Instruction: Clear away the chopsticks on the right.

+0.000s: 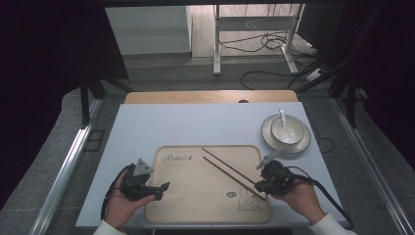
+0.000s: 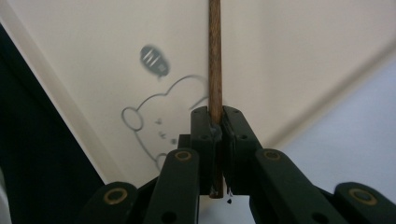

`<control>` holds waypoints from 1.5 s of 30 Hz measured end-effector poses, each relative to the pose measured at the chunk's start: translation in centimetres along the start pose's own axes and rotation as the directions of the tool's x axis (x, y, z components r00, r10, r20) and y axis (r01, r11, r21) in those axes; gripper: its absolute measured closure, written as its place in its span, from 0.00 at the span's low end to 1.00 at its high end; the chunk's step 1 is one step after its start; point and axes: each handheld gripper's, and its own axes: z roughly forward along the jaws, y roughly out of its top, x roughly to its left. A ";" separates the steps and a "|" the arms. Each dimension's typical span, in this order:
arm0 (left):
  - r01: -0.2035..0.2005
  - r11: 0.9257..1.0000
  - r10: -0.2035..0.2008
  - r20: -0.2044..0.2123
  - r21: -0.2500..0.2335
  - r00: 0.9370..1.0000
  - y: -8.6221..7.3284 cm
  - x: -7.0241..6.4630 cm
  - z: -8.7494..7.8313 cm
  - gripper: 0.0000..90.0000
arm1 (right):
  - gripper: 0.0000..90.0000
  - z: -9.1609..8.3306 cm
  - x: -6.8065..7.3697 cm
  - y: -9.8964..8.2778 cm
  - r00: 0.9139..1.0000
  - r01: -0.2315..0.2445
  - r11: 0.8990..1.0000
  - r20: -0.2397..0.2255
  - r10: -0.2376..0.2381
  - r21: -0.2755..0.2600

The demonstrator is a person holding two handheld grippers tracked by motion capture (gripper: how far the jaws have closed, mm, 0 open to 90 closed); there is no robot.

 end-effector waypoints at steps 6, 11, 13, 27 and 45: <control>-0.003 1.000 0.003 0.003 0.001 1.000 0.0 -0.1 0.0 0.16 | 0.92 2.5 1.3 0.0 0.999 0.032 0.996 0.026 -0.034 0.079; -0.006 1.000 0.006 0.004 0.003 1.000 0.0 -0.1 0.0 0.16 | 0.92 2.8 1.5 -0.2 0.998 0.041 0.996 0.050 -0.045 0.084; -0.006 1.000 0.006 0.003 0.003 1.000 0.0 -0.1 0.0 0.16 | 0.85 2.5 1.5 -0.2 0.998 0.043 0.997 0.050 -0.047 0.069; -0.012 1.000 0.012 0.004 -0.014 1.000 0.2 -0.1 -0.3 0.16 | 0.75 3.0 1.6 6.3 0.995 0.040 0.987 -0.086 -0.054 -0.158; -0.003 1.000 0.003 0.005 -0.016 1.000 -0.3 0.3 -0.3 0.16 | 0.99 11.8 -0.2 14.8 0.990 -0.006 0.994 -0.142 -0.010 -0.113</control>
